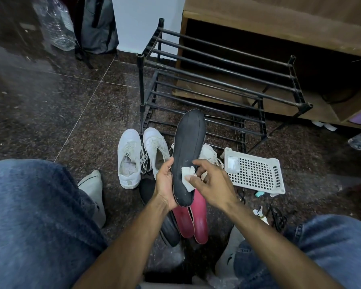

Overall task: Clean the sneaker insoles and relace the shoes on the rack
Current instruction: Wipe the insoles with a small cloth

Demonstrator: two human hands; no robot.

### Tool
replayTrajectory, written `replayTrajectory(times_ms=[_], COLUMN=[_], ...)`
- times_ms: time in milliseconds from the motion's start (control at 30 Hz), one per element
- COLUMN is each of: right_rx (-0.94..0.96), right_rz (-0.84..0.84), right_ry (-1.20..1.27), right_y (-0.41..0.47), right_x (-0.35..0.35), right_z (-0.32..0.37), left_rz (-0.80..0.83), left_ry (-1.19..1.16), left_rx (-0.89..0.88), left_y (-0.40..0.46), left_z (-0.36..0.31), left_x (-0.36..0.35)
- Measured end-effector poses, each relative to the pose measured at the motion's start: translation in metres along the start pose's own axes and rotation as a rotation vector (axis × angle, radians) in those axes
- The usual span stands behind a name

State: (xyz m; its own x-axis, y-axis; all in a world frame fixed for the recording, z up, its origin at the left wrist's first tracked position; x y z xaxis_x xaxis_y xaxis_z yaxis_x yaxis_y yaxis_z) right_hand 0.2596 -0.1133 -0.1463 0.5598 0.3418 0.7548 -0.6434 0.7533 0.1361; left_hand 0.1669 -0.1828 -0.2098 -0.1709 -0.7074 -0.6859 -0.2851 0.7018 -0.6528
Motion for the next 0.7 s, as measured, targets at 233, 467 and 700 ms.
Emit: replayTrajectory(times_ms=[233,467,700], right_rx=[-0.29,0.049,0.25], right_rz=[-0.039,-0.029,-0.073], right_ry=[0.543,-0.04,-0.241], right_y=[0.006,-0.011,-0.024], right_x=[-0.006,-0.016,-0.016], right_z=[0.01,0.007,0.021], left_rz=[-0.016,-0.01,0.008], left_ry=[-0.004,0.017,0.006], left_rx=[-0.008,0.017,0.062], left_y=[-0.004,-0.002,-0.005], left_z=[-0.001,-0.001,-0.002], left_x=[0.0,0.001,-0.001])
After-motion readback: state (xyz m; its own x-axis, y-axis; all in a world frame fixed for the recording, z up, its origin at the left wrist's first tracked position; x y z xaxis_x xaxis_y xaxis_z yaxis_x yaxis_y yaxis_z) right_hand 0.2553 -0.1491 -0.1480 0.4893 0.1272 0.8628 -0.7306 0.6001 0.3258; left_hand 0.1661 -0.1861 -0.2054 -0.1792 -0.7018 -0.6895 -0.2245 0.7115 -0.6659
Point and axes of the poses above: each hand's wrist, its own y-axis towards the middle knuckle, its own x-axis out of the back of the hand, z = x × y, the point moved 4 cm from there along y, towards the middle knuckle, and after that the axes turned 14 degrees about -z, right-handed, at the moved point
